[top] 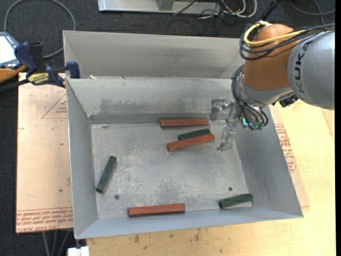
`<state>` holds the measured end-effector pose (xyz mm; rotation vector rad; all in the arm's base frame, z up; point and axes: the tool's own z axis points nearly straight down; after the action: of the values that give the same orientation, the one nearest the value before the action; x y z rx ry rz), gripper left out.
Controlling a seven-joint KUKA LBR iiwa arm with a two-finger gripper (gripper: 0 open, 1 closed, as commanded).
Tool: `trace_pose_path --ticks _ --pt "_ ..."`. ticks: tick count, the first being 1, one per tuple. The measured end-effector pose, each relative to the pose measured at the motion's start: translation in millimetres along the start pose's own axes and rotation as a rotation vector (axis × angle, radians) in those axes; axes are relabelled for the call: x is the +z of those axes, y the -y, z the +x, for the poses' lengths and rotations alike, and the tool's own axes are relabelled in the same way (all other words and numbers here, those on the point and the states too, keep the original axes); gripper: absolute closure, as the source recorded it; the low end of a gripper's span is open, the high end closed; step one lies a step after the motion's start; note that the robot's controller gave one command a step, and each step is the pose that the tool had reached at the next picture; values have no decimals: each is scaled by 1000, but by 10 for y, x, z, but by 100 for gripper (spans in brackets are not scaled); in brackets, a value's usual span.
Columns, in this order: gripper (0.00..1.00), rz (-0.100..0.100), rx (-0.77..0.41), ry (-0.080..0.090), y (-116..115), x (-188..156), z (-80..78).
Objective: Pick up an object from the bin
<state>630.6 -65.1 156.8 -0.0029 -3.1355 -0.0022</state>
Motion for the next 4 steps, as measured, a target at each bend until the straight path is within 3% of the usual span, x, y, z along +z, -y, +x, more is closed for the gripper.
trace_pose_path --ticks 1,2,3,4 --pt "0 -2 -178 2 -1231 901 271" --pt "0 5 -219 13 -179 862 -28" --pt "0 2 -310 10 -195 776 -72" --pt "0 2 -826 12 -889 684 -270"
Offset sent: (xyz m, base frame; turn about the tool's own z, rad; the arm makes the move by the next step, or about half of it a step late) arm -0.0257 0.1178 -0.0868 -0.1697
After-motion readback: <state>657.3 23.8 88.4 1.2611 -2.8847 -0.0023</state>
